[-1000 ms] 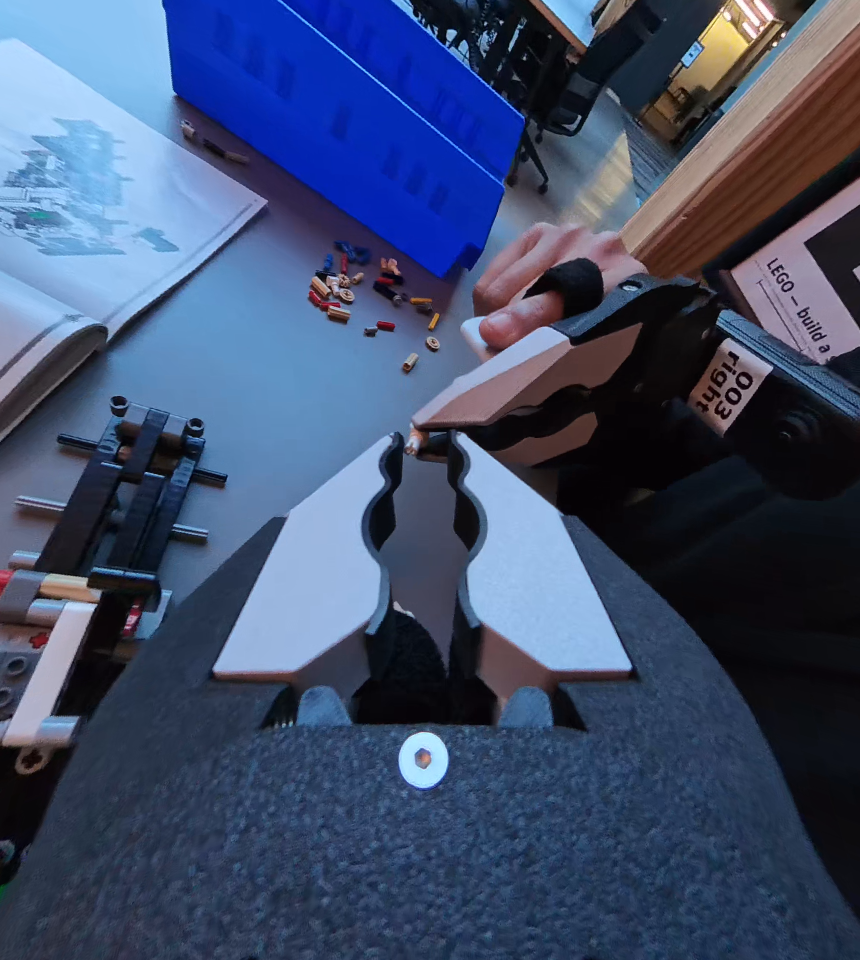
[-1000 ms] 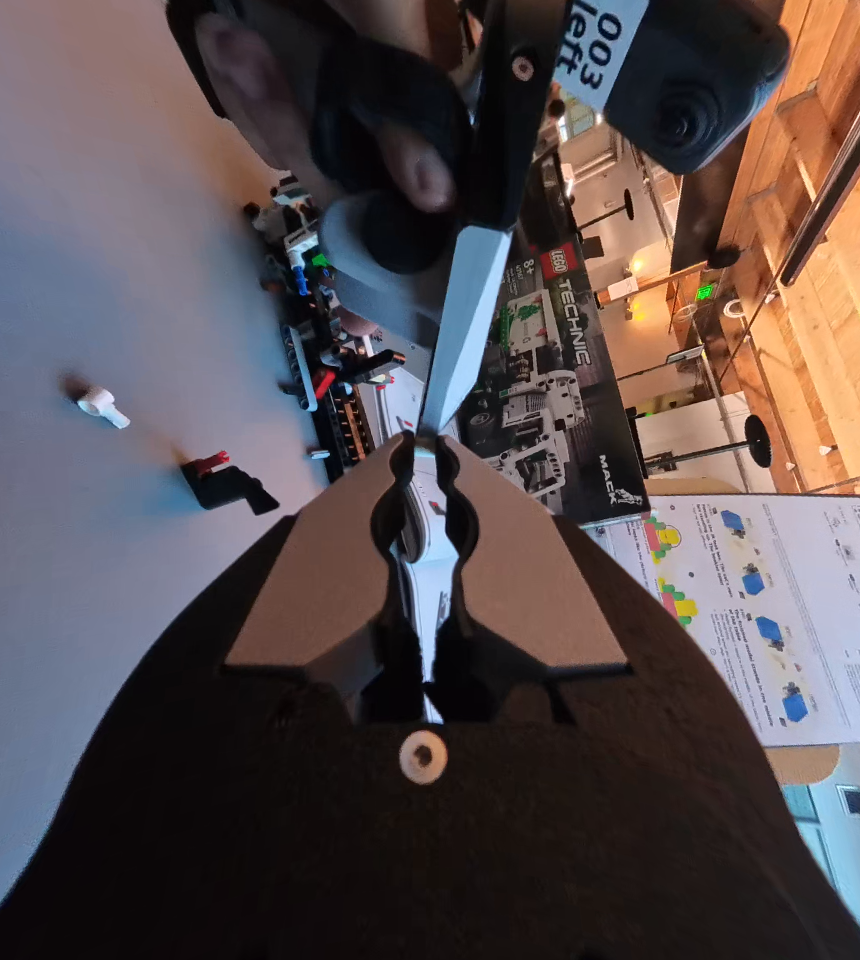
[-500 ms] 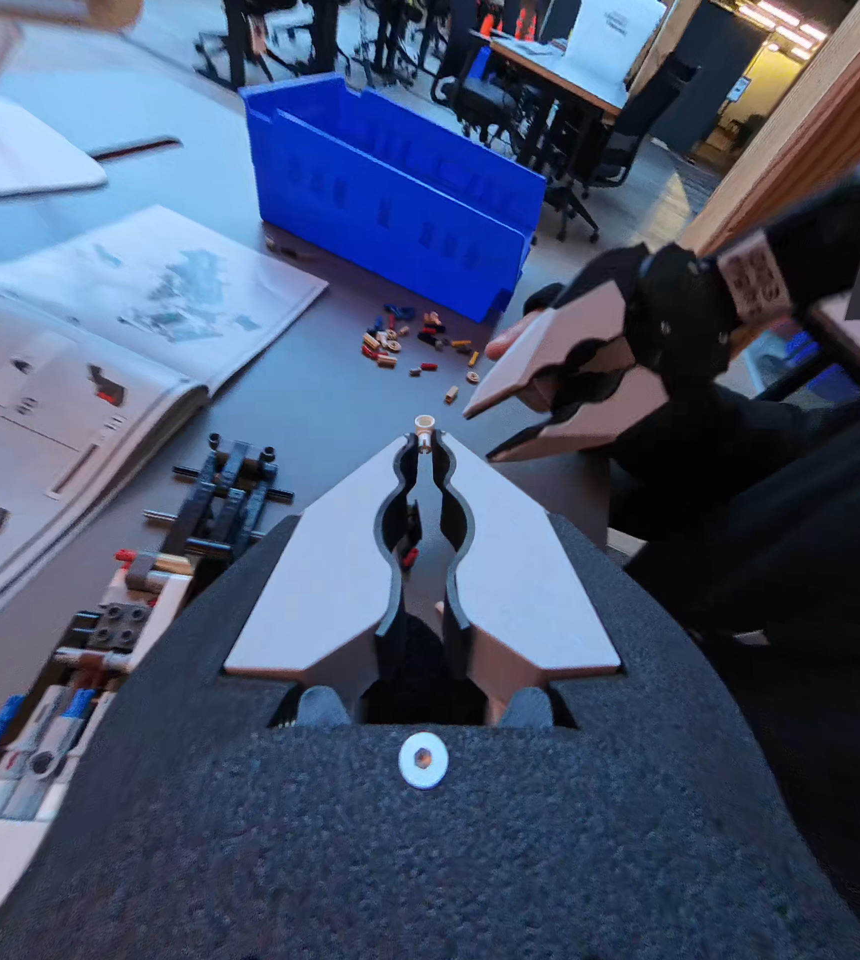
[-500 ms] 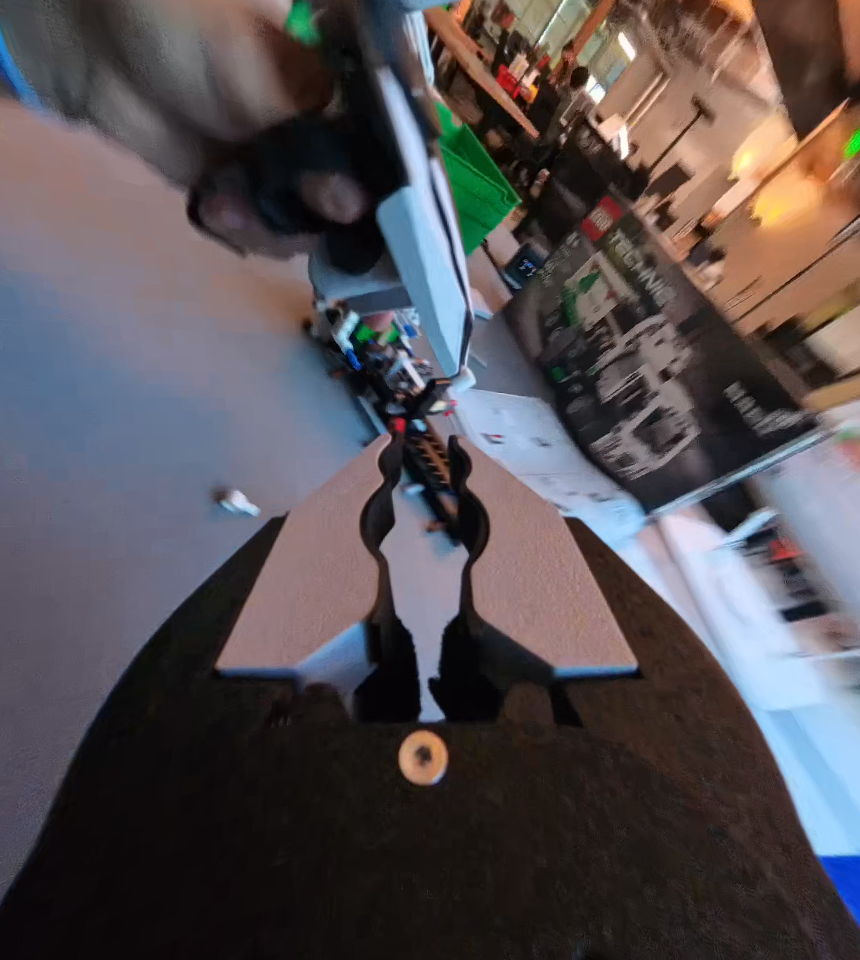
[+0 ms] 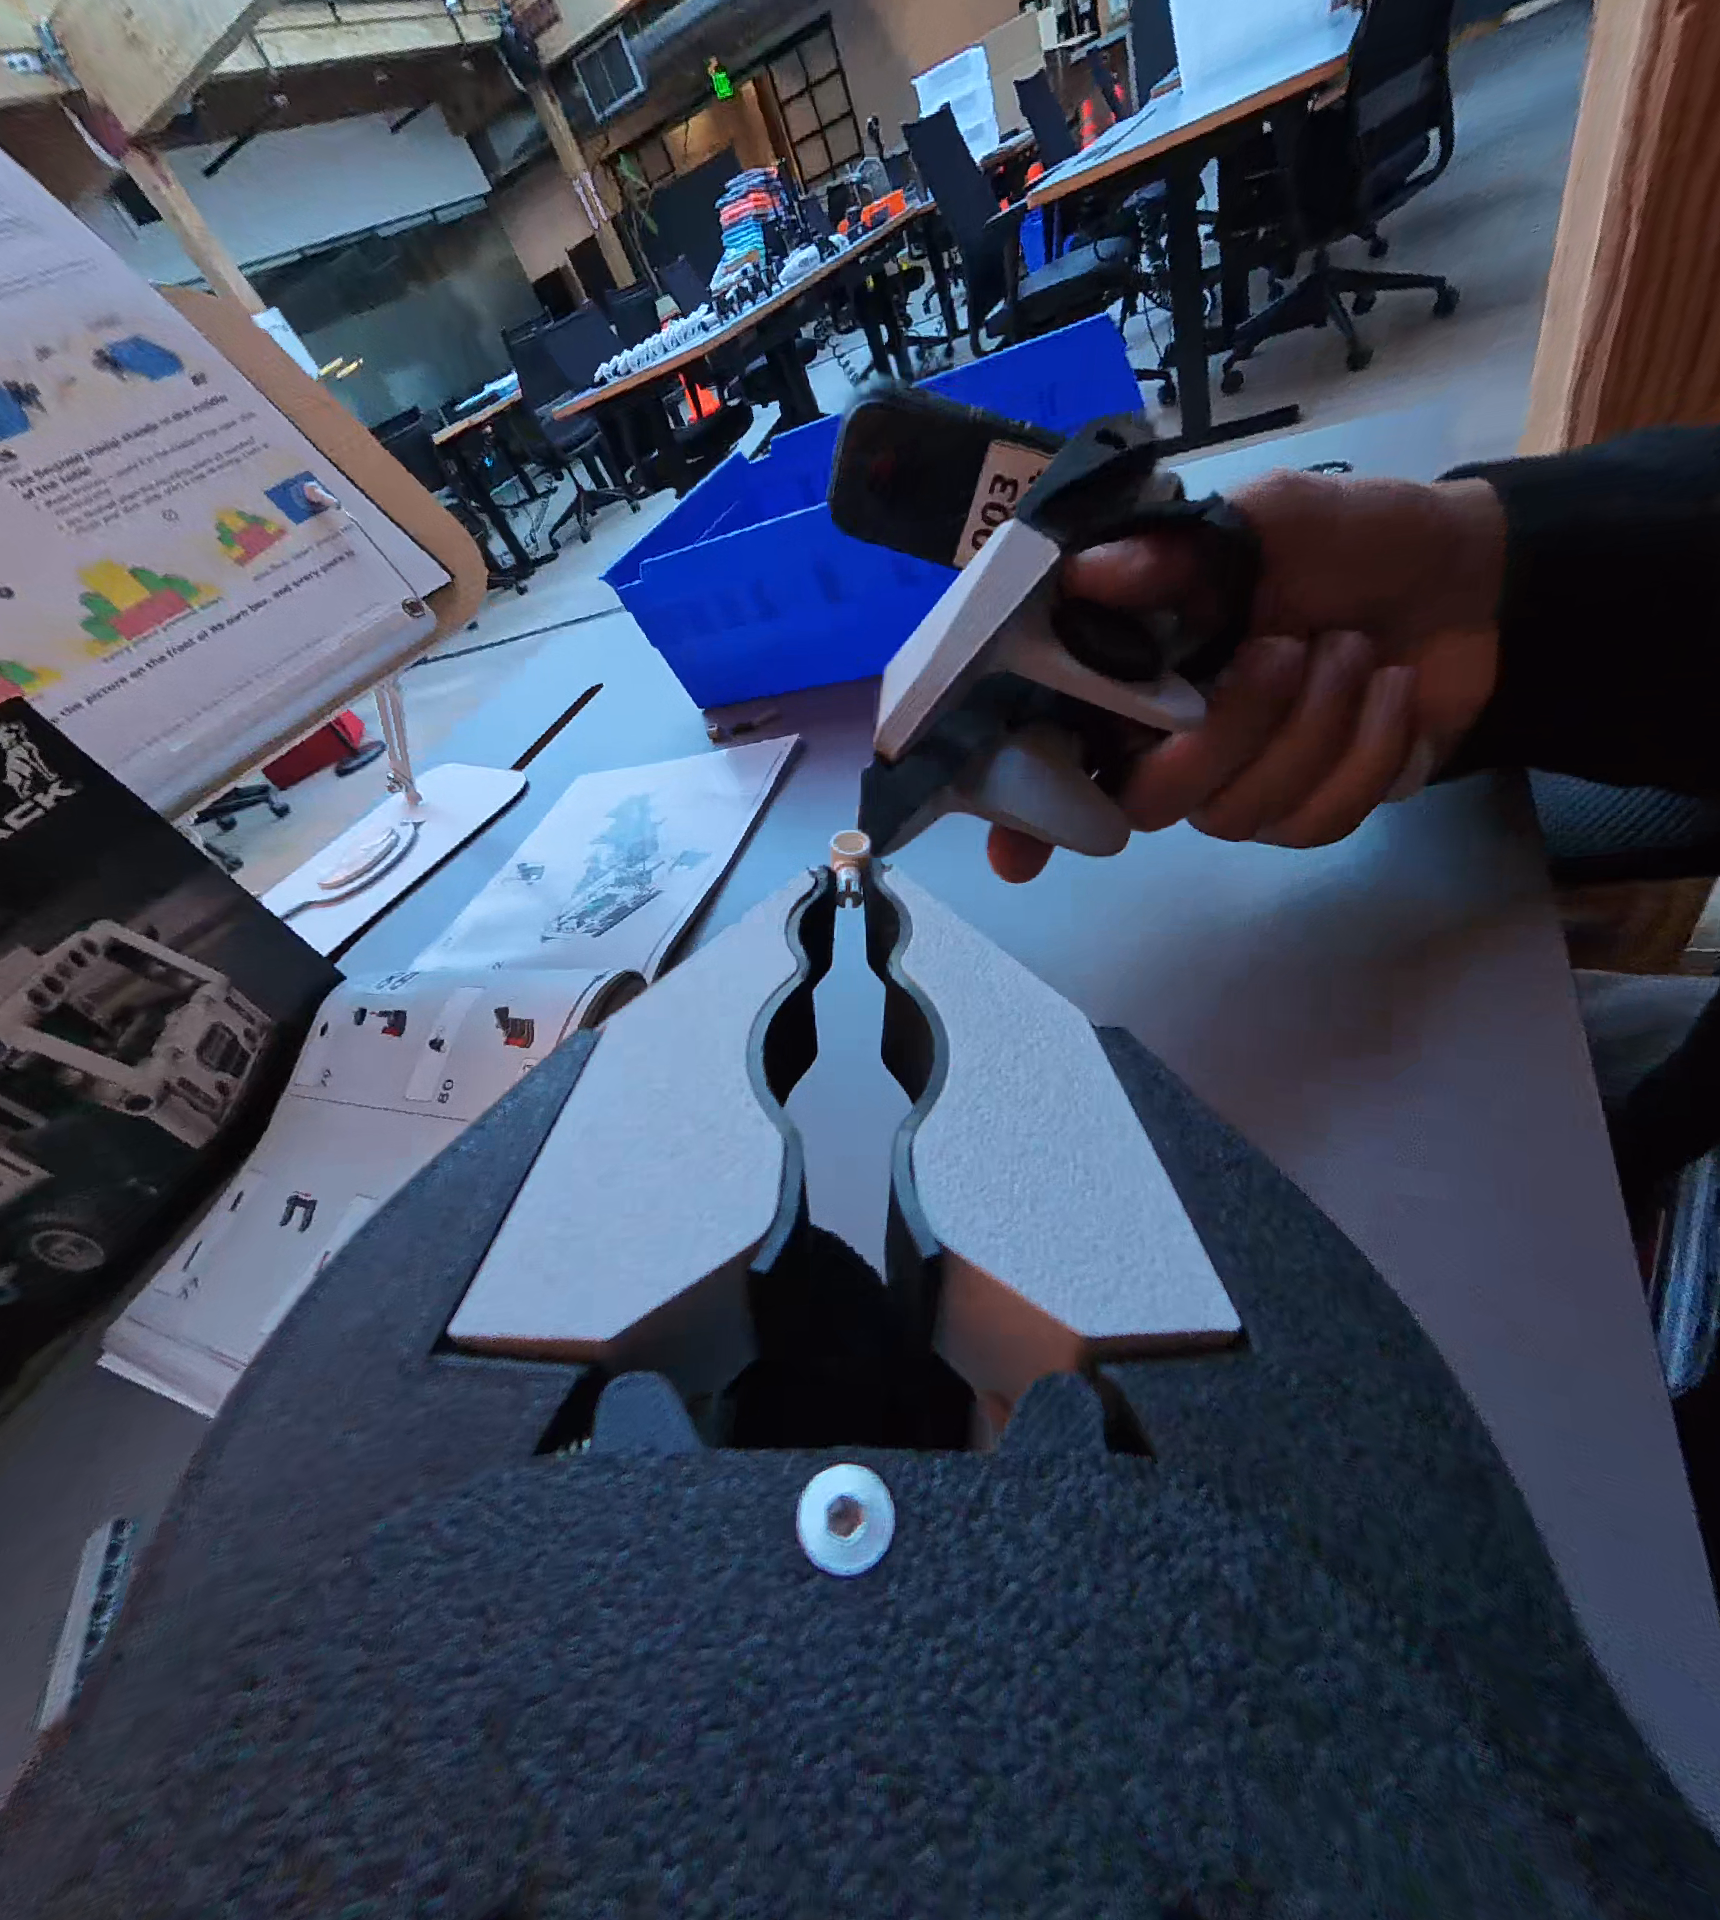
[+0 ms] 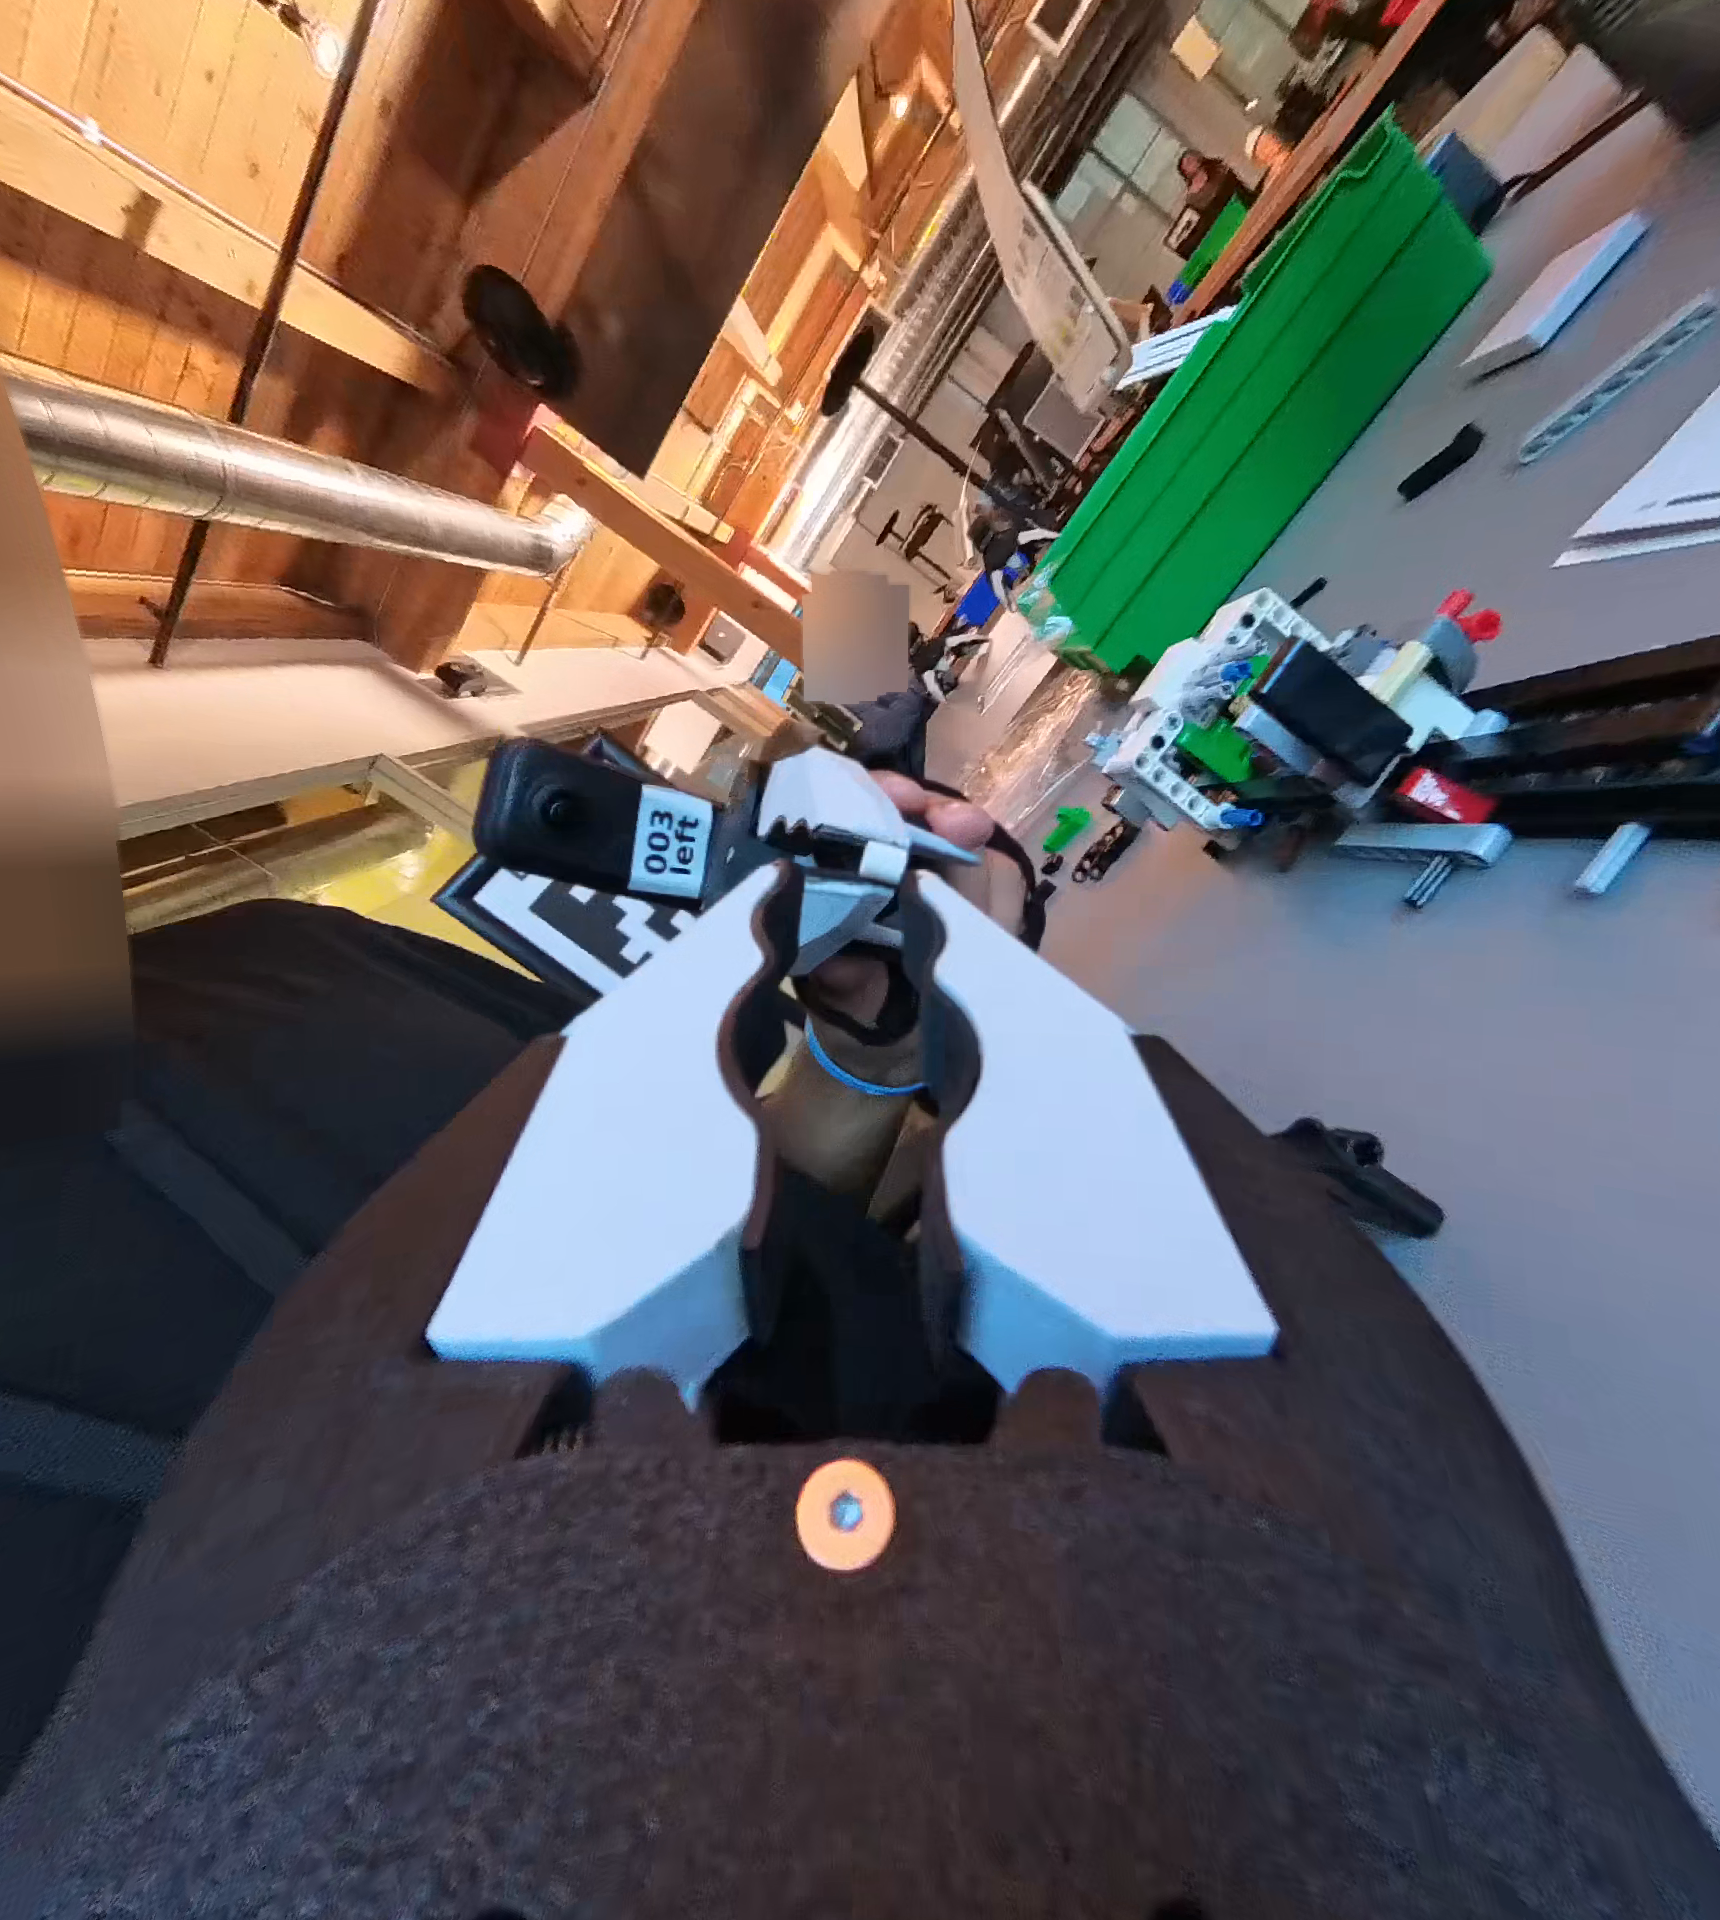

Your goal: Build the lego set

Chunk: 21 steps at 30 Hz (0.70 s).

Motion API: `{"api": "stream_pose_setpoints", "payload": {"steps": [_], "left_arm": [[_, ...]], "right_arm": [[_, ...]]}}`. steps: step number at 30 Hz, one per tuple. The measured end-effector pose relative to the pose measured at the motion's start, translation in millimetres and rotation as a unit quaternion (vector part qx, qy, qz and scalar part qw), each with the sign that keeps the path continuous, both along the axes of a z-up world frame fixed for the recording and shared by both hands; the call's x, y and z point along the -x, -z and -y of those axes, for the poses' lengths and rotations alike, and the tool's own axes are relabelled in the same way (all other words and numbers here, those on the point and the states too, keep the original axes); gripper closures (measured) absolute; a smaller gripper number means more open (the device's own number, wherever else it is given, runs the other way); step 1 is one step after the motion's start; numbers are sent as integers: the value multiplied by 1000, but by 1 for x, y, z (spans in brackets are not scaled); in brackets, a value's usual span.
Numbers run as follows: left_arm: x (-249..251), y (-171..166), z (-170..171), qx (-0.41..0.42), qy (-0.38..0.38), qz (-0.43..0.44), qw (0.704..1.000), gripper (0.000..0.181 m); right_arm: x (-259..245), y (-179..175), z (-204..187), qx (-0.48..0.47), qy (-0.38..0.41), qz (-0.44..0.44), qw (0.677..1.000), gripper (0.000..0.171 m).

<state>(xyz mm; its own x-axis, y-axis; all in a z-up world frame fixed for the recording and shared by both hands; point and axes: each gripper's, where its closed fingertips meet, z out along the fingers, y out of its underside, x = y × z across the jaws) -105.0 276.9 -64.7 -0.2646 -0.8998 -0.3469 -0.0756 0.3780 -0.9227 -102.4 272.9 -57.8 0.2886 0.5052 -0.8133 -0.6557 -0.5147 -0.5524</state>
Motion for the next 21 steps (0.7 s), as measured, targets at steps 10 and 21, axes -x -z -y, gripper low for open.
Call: {"api": "stream_pose_setpoints", "payload": {"steps": [10,21], "left_arm": [[2,1,15,3,23,10,1000,178],[2,0,15,-27,17,25,999,177]], "right_arm": [[15,-1,5,19,-63,-49,997,150],[14,3,3,38,-78,-77,993,165]]}}
